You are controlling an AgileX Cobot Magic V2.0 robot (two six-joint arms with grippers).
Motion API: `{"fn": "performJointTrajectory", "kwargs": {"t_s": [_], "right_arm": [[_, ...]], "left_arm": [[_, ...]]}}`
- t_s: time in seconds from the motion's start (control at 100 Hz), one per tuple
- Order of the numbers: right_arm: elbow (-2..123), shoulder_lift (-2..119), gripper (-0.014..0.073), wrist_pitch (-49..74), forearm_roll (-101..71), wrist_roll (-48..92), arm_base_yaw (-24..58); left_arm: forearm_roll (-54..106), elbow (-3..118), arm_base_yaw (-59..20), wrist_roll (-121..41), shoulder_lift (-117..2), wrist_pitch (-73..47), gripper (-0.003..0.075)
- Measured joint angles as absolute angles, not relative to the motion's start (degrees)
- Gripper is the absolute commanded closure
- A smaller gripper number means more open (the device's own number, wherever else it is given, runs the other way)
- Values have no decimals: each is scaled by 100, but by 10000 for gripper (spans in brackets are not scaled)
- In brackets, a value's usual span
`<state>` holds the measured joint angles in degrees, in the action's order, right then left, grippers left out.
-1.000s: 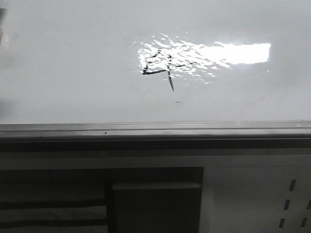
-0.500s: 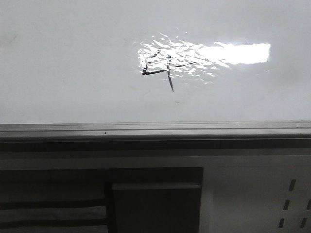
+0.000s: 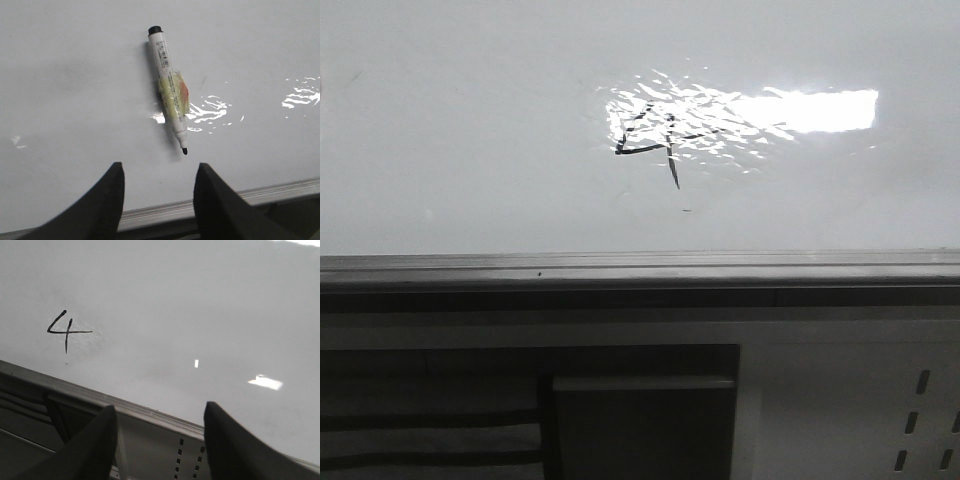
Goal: Write number 4 on whiteboard
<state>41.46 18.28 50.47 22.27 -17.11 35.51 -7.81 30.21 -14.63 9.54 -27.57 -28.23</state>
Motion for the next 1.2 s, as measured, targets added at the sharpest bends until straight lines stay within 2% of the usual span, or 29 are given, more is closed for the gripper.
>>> {"fn": "performJointTrajectory", "kwargs": {"t_s": [0.12,0.21,0.31,0.42,0.94,1.2], "right_arm": [[3912,1816,279,4948,2240,-1718,3551],[3804,1816,398,4930,2248,-1718,3551],[3724,1816,552,4917,2253,-1718,3551],[3718,1816,667,4917,2253,-1718,3551],[3704,1816,666,5071,2253,-1732,3551],[3704,1816,666,5079,2253,-1736,3551]], "left_arm": [[-767,2716,-1463,950,-2718,-2551,616],[-767,2647,-1463,950,-2718,-2428,737],[-767,2634,-1463,941,-2718,-2281,741],[-767,2623,-1463,941,-2718,-2218,741],[-767,2555,-1451,941,-2649,-2153,741],[-755,1341,-822,941,-1495,-1542,741]]}}
